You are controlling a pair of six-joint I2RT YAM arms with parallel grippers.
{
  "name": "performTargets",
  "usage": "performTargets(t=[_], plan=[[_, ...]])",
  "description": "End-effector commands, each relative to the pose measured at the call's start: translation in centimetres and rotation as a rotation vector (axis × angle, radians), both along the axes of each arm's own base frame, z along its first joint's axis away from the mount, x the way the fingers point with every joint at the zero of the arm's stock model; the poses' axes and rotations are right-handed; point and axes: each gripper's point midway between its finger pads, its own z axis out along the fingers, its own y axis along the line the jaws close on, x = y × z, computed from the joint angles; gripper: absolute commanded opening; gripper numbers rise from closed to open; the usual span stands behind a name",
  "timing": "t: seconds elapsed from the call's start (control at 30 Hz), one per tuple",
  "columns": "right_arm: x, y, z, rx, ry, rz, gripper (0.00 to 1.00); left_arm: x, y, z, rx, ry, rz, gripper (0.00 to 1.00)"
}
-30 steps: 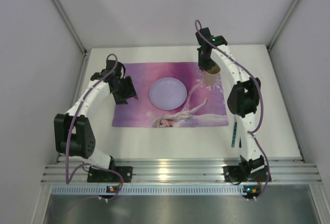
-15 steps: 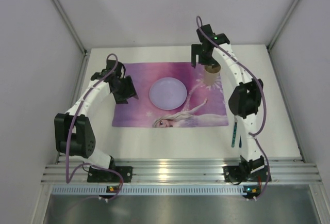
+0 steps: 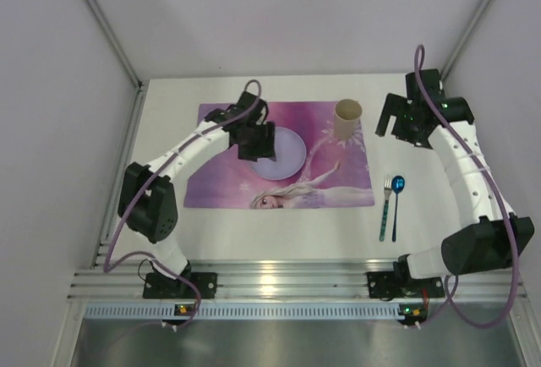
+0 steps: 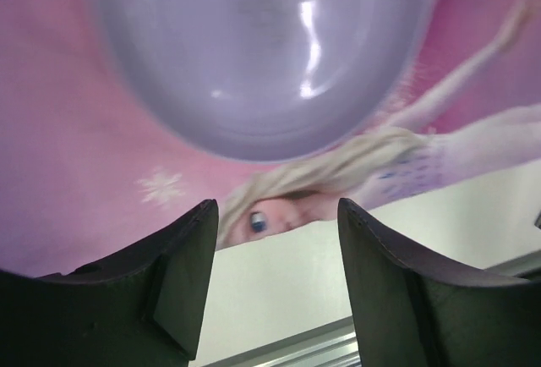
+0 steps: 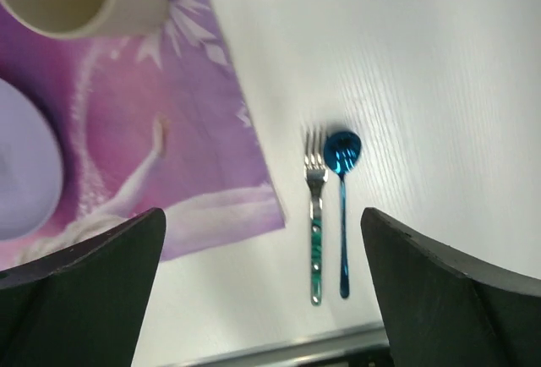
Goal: Set the dinner table for one person
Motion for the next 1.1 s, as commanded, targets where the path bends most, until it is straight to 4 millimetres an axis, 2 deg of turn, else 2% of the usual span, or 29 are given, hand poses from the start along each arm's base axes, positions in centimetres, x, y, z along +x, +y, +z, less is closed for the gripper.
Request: performTargets(t=[0.0, 0.03, 0.07, 0.1, 0.13, 0.17, 0.2, 0.23, 0.27, 0.3, 0.33, 0.37, 0.43, 0.47, 0.5, 0.57, 0.6, 0.67, 0.7, 0.77, 0.8, 0.9, 1.07], plan=[[-3.6, -1.2, -1.6, 0.015, 0.046, -0.049, 0.99, -1.0, -8.9, 2.3, -0.048, -0.082, -0.198, 0.64], [-5.0, -1.6, -3.2, 0.006, 0.096, -0.064, 0.99, -1.5, -10.4, 1.3, -0.047, -0.054, -0.224, 0.64], [-6.0, -1.7, -3.9, 0.009, 0.12, -0.07, 0.99, -2.0, -11.8, 1.3, -0.065, -0.045, -0.241, 0.63], [-7.8, -1.8, -5.3, 0.02, 0.156, -0.085, 0.99, -3.0, -14.4, 2.0, -0.094, -0.054, -0.293, 0.63], [-8.6, -1.4, -6.1, 0.046, 0.172, -0.078, 0.99, -3.4, -15.6, 1.1, -0.085, -0.038, -0.314, 0.63], [-9.1, -1.2, -6.3, 0.072, 0.149, -0.086, 0.97, -4.3, -17.6, 2.0, -0.101, -0.055, -0.357, 0.63], [-10.6, -1.3, -8.6, 0.076, 0.202, -0.095, 0.95, -5.0, -18.2, 1.7, -0.092, -0.042, -0.37, 0.63], [-11.2, -1.3, -9.6, 0.085, 0.216, -0.103, 0.93, -5.3, -18.8, 1.1, -0.084, -0.03, -0.378, 0.63], [-11.3, -1.3, -10.2, 0.101, 0.199, -0.118, 0.87, -6.0, -19.6, 1.2, -0.09, -0.023, -0.389, 0.63], [-12.5, -1.6, -12.3, 0.102, 0.246, -0.136, 0.84, -6.3, -19.9, 1.1, -0.092, -0.02, -0.388, 0.63], [-12.4, -1.8, -13.1, 0.104, 0.241, -0.166, 0.77, -6.9, -19.9, 1.1, -0.094, -0.008, -0.381, 0.63], [-13.1, -2.0, -14.0, 0.107, 0.267, -0.19, 0.77, -7.2, -19.8, 1.0, -0.093, -0.004, -0.376, 0.63], [-12.3, -1.8, -14.3, 0.131, 0.264, -0.193, 0.71, -7.8, -19.5, 1.6, -0.097, -0.01, -0.361, 0.63], [-11.8, -2.0, -14.6, 0.138, 0.265, -0.237, 0.62, -8.3, -18.8, 0.9, -0.076, 0.0, -0.354, 0.63], [-11.1, -2.4, -14.5, 0.146, 0.253, -0.263, 0.59, -8.7, -18.4, 1.6, -0.082, -0.011, -0.349, 0.63], [-10.3, -2.6, -15.4, 0.161, 0.288, -0.306, 0.53, -9.5, -17.3, 1.0, -0.058, 0.001, -0.329, 0.62], [-9.6, -2.8, -15.3, 0.168, 0.29, -0.324, 0.51, -9.8, -16.8, 1.7, -0.066, -0.012, -0.323, 0.62], [-8.8, -3.2, -16.3, 0.154, 0.323, -0.345, 0.45, -10.6, -15.5, 1.0, -0.041, 0.002, -0.299, 0.62], [-8.6, -4.1, -16.8, 0.147, 0.331, -0.375, 0.43, -10.8, -15.0, 1.8, -0.05, -0.012, -0.289, 0.62], [-8.2, -4.9, -17.9, 0.135, 0.34, -0.383, 0.42, -11.7, -13.9, 1.2, -0.037, 0.008, -0.273, 0.63], [-8.6, -5.5, -18.7, 0.136, 0.36, -0.403, 0.41, -11.4, -13.3, 1.9, -0.03, -0.025, -0.25, 0.63], [-8.9, -6.6, -20.3, 0.148, 0.376, -0.429, 0.41, -12.0, -12.0, 1.7, -0.02, -0.026, -0.225, 0.63], [-8.3, -7.3, -21.8, 0.136, 0.403, -0.429, 0.41, -12.2, -11.3, 1.4, -0.002, -0.023, -0.212, 0.63]])
